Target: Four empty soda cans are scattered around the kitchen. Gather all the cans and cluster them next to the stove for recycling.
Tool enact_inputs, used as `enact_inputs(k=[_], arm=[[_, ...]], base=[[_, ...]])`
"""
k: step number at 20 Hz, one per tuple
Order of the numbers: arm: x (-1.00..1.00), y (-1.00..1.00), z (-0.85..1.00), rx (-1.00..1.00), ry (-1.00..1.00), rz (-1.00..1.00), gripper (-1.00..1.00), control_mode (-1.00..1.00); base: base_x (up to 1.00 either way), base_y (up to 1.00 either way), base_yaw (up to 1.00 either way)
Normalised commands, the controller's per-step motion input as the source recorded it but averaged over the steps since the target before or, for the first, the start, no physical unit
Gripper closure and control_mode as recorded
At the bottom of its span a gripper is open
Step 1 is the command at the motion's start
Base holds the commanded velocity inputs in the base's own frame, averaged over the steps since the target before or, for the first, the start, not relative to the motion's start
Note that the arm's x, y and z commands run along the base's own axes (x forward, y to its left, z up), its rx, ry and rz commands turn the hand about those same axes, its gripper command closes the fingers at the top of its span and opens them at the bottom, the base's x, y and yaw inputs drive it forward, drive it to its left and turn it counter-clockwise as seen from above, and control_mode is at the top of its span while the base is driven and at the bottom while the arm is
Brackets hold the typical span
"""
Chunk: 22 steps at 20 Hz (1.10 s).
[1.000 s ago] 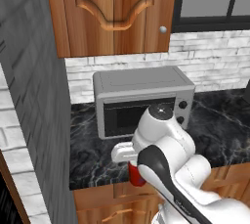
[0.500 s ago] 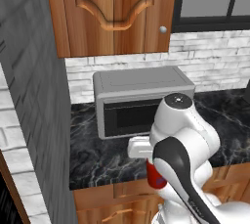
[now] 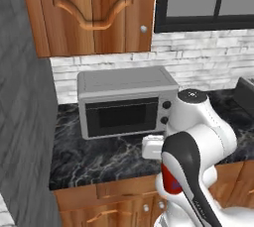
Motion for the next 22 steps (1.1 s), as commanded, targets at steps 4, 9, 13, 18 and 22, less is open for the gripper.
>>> enact_inputs(k=[4, 9, 13, 18, 22], arm=[[0.0, 0.0, 0.0, 0.0, 0.0, 0.0, 1.0, 1.0], [0.0, 0.0, 0.0, 0.0, 0.0, 0.0, 1.0, 1.0], [0.0, 0.0, 0.0, 0.0, 0.0, 0.0, 1.0, 1.0], [0.0, 0.0, 0.0, 0.0, 0.0, 0.0, 1.0, 1.0], [0.0, 0.0, 0.0, 0.0, 0.0, 0.0, 1.0, 1.0]], base=[[-0.36, -0.97, 0.0], [-0.32, -1.0, 0.0], [-0.37, -1.0, 0.0], [-0.38, -1.0, 0.0], [-0.37, -1.0, 0.0]])
